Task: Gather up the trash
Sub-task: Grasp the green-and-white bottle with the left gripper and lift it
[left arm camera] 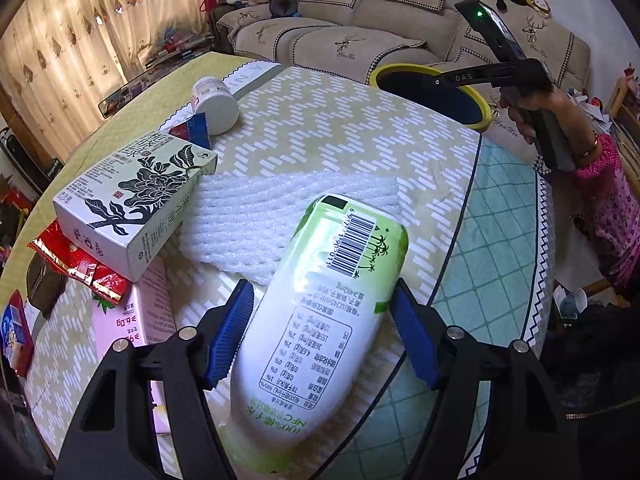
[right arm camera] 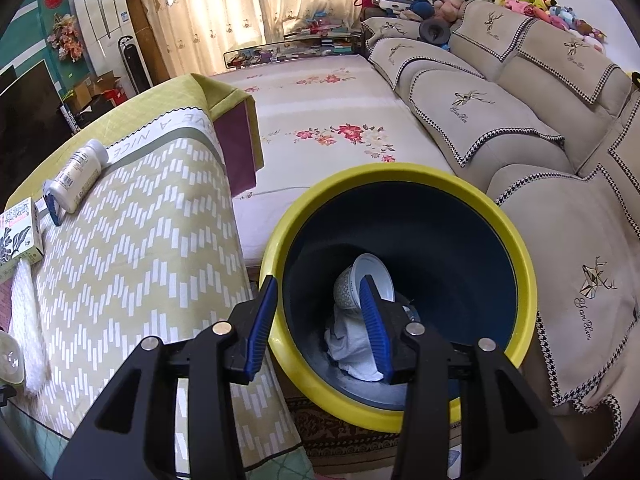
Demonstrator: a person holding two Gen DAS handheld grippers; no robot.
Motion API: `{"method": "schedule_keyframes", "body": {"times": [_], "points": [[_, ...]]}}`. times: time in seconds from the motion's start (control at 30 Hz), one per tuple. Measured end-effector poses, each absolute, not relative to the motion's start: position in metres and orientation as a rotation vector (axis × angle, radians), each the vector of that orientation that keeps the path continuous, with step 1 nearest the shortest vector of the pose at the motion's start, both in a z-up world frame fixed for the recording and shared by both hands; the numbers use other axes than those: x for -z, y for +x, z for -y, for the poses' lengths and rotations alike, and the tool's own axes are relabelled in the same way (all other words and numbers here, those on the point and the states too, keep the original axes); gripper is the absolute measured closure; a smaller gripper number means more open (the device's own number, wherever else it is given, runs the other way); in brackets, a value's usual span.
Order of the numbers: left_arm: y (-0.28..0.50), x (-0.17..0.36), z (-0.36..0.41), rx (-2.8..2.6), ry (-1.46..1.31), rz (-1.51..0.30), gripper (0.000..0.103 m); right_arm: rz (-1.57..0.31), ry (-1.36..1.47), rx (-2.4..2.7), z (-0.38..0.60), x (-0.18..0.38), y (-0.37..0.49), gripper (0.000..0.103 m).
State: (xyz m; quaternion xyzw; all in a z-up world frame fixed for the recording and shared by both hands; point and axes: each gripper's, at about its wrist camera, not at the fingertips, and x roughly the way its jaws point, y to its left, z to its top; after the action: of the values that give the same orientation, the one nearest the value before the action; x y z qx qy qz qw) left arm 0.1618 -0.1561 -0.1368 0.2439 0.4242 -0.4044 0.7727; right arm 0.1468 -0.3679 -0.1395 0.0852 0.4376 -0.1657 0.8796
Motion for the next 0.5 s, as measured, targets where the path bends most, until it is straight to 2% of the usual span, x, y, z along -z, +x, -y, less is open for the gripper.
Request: {"method": "schedule_keyframes", "body": {"times": [0.5], "points": [[0.1611,0.139,0.1607,0.896,0.549,-0.919,0.038,-0.907,0.188,0.339,0.3696,0.1377,0.1431,0.061]]}}
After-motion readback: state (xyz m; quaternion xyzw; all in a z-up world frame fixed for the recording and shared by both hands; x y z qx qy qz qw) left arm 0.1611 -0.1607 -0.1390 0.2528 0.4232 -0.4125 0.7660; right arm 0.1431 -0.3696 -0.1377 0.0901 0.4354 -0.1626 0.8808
